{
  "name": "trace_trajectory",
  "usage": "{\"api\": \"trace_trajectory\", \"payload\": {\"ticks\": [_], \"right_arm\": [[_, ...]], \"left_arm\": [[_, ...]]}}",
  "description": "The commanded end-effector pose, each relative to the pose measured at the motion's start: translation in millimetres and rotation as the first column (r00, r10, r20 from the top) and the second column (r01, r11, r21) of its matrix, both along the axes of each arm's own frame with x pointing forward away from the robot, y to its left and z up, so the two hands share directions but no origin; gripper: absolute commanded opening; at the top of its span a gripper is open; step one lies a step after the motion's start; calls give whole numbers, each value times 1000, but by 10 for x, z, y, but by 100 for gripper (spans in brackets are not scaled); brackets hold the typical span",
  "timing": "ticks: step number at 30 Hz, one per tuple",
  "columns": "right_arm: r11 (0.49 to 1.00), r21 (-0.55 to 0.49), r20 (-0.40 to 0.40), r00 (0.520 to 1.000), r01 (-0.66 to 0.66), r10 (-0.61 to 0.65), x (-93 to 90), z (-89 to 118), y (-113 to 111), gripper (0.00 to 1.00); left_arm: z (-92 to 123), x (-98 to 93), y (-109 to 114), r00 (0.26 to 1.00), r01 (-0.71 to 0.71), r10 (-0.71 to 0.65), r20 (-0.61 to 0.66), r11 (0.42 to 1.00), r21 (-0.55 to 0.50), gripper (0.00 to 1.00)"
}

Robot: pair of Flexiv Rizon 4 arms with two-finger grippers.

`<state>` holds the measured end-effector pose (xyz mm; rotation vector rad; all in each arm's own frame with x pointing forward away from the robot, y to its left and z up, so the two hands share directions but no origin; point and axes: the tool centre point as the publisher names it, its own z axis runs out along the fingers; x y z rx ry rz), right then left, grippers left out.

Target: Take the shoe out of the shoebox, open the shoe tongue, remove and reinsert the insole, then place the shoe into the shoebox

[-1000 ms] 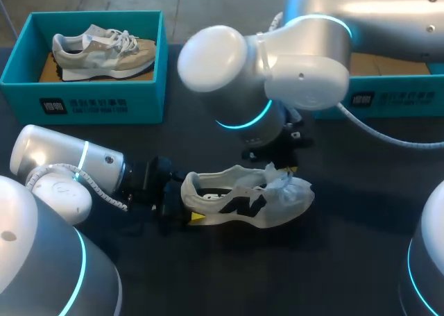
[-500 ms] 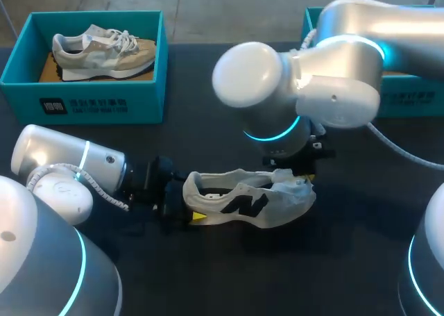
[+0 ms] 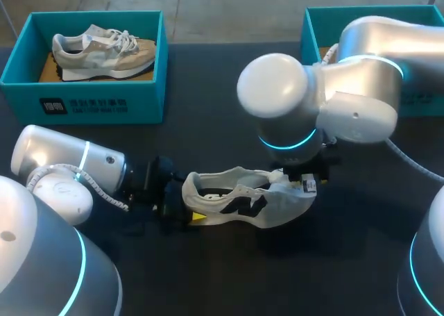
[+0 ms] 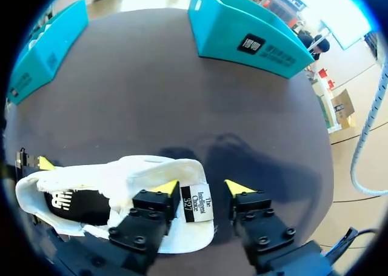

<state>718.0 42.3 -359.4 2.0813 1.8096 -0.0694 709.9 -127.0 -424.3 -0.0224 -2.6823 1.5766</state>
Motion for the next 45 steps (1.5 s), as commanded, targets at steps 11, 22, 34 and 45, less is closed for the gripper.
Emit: {"api": "trace_trajectory", "payload": {"ticks": [11, 22, 34, 45], "right_arm": [[975, 14, 180, 960, -222, 216, -3, 358, 154, 100], [822, 34, 135, 817, -569, 560, 183, 527, 265, 100], [617, 50, 151, 616, -786, 773, 319, 847, 497, 100], [501, 36, 111, 502, -865, 858, 348, 1002, 985, 100]], "left_arm": [[-13, -8, 14, 1000, 0, 0, 0, 1000, 3, 0], [-13, -8, 14, 1000, 0, 0, 0, 1000, 3, 0], [-13, -8, 14, 1000, 0, 0, 0, 1000, 3, 0], [-13, -8, 14, 1000, 0, 0, 0, 1000, 3, 0]]}}
